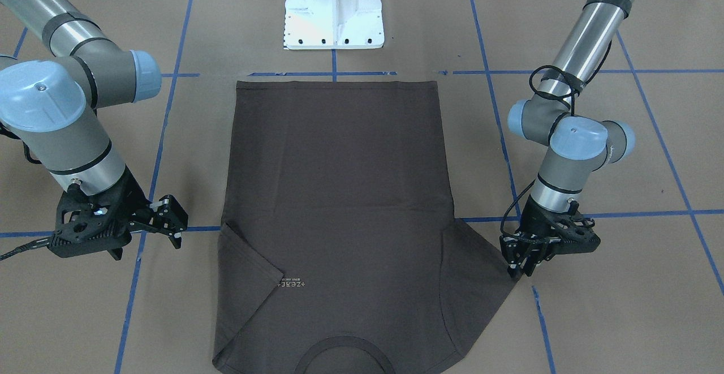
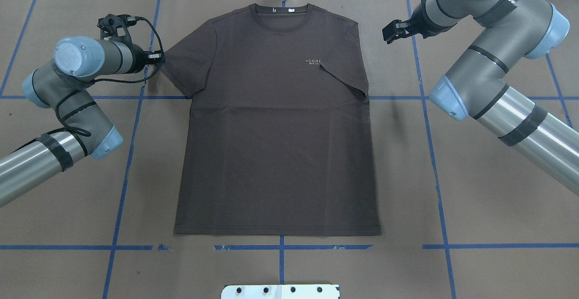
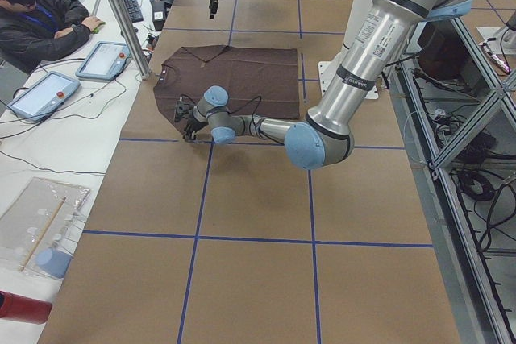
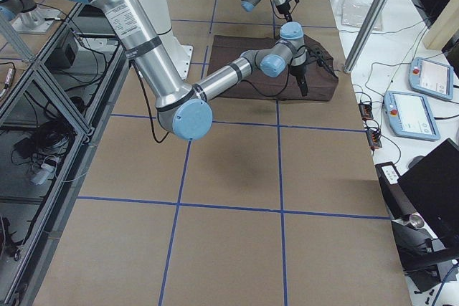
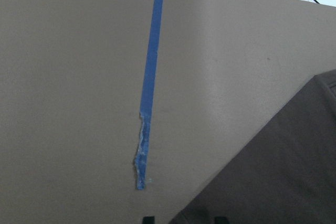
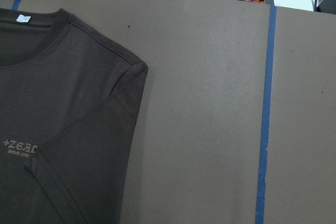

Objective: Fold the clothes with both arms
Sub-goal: 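Bring the left arm in beside the shirt while the right gripper waits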

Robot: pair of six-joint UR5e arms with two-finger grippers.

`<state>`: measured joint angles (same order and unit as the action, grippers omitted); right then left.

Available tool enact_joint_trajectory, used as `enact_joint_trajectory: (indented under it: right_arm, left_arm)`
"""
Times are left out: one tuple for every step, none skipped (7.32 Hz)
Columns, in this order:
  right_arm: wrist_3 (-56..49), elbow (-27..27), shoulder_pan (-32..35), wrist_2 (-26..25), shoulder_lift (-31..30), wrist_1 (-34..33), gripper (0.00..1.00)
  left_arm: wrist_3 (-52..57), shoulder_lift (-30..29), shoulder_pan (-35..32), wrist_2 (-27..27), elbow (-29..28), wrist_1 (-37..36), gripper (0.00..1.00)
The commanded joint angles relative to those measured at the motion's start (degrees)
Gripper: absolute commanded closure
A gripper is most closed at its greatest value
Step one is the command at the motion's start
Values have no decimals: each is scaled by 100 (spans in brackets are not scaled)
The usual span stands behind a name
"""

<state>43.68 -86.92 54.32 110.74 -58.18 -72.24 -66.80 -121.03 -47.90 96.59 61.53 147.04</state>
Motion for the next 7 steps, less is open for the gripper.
enact_joint_trajectory:
  right_arm:
    - [0, 0, 0, 0, 0, 0, 0]
    - [0, 0, 0, 0, 0, 0, 0]
    - [0, 0, 0, 0, 0, 0, 0]
    - [0, 0, 0, 0, 0, 0, 0]
    - [0, -9, 0, 0, 0, 9, 0]
    - [0, -18, 0, 0, 0, 9, 0]
    - [0, -26, 0, 0, -9, 9, 0]
  left_arm:
    - [0, 0, 0, -9, 0, 0, 64]
    - [0, 0, 9, -9, 0, 0, 64]
    - [0, 0, 9, -9, 0, 0, 64]
    - [0, 0, 9, -9, 0, 0, 64]
    - [0, 0, 44, -9, 0, 0, 64]
    - [0, 0, 53, -9, 0, 9, 65]
    - [-9, 0, 61, -18, 17, 18, 75]
